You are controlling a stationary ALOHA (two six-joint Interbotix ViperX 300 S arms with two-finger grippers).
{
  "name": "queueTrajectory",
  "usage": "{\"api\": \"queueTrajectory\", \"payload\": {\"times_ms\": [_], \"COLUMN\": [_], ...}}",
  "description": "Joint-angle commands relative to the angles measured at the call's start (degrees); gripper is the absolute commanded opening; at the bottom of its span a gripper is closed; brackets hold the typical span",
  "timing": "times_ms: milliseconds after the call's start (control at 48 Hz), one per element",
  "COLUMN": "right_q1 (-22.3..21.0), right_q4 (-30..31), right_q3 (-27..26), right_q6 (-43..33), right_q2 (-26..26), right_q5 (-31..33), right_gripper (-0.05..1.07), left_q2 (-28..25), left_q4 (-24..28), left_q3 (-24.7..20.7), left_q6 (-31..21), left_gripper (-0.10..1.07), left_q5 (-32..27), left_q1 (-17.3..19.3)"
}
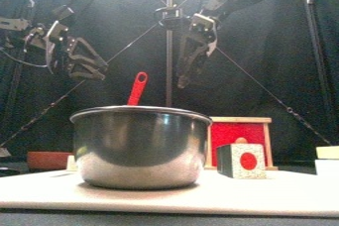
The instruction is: Cut green sushi roll
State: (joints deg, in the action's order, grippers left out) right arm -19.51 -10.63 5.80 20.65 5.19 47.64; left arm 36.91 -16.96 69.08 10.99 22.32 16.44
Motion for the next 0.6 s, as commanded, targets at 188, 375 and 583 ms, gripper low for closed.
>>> {"api": "queueTrajectory", "payload": {"times_ms": [188, 375, 583], "right_q1": [-2.29, -2.29, -1.93], "right_q4": [-3.43, -4.39, -5.36], "right_q3": [-15.21, -22.59, -25.22], "right_q6": [8.7, 9.23, 10.63], "right_q2": [8.09, 12.39, 13.97], "right_q5": [4.39, 9.58, 10.02], "right_gripper": [1.04, 1.04, 1.04], "left_q2": [0.09, 0.0, 0.09], "left_q4": [0.09, 0.09, 0.18], "left_q3": [0.18, 0.88, 1.67], "left_q6": [-0.09, -0.09, 0.09], "left_gripper": [0.87, 0.87, 0.87], "left_q5": [0.26, 0.26, 0.18], "left_q1": [0.97, 1.23, 1.32]}}
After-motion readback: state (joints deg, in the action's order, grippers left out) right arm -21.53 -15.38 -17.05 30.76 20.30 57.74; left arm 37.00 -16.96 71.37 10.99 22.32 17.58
